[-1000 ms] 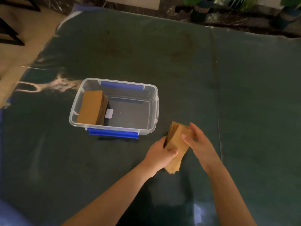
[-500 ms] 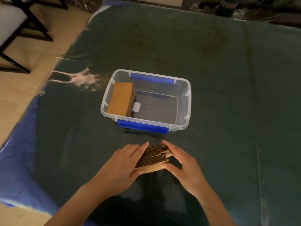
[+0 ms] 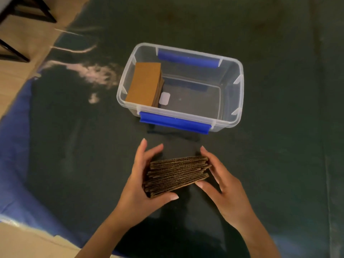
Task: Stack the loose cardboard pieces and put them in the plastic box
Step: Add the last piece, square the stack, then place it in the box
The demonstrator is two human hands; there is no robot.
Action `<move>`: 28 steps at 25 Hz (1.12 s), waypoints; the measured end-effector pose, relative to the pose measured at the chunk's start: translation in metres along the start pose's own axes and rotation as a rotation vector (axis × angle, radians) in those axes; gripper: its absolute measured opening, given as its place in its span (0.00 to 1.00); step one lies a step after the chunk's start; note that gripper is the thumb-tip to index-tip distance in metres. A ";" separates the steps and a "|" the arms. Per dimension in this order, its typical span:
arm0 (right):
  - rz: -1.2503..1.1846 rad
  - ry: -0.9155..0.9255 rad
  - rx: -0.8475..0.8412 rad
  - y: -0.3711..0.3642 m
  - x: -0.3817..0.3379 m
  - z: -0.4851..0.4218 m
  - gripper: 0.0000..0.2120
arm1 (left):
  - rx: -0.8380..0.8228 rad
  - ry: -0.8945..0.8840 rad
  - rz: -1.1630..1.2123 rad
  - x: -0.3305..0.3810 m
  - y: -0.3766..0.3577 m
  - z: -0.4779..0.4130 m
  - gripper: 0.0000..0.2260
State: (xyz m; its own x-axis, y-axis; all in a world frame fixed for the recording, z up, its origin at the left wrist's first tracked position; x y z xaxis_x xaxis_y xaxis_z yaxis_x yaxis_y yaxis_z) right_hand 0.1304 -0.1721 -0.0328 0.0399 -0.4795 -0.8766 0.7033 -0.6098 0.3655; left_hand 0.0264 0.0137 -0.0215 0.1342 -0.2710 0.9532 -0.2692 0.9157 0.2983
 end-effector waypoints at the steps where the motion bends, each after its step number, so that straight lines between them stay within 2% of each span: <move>1: 0.008 -0.011 -0.007 -0.004 0.001 0.001 0.35 | 0.025 -0.013 0.040 -0.002 -0.001 0.000 0.51; 7: 0.016 -0.005 0.015 -0.025 0.001 0.005 0.39 | 0.090 -0.083 -0.012 -0.004 -0.012 -0.005 0.51; 12: 0.074 0.007 -0.002 -0.017 -0.003 0.003 0.36 | -0.034 -0.048 -0.130 -0.010 -0.004 0.002 0.50; 15: 0.142 0.033 -0.034 -0.003 -0.008 0.000 0.34 | -0.055 -0.034 -0.310 -0.012 0.012 0.009 0.43; 18: 0.248 0.137 -0.007 0.012 -0.013 -0.004 0.31 | 0.016 -0.026 -0.475 -0.011 0.026 0.012 0.34; 23: 0.261 0.218 0.043 0.017 -0.015 -0.007 0.25 | 0.049 0.031 -0.372 -0.006 0.020 0.019 0.26; 28: 0.320 0.287 0.115 0.015 -0.008 -0.008 0.24 | 0.041 -0.032 -0.456 -0.005 0.017 0.017 0.24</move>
State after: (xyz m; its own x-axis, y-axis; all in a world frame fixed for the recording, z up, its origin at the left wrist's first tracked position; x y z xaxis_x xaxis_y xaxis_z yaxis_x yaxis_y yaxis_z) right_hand 0.1462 -0.1724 -0.0230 0.4495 -0.4711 -0.7589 0.5402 -0.5333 0.6510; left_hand 0.0052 0.0259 -0.0201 0.2188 -0.6534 0.7247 -0.2274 0.6881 0.6891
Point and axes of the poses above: each hand's wrist, its own z-axis away from the middle knuckle, its own y-axis out of the back of the hand, x = y × z, the point moved 1 cm from there along -z, towards the middle knuckle, and after that the axes turned 2 degrees about -y, right-handed, at the moved point
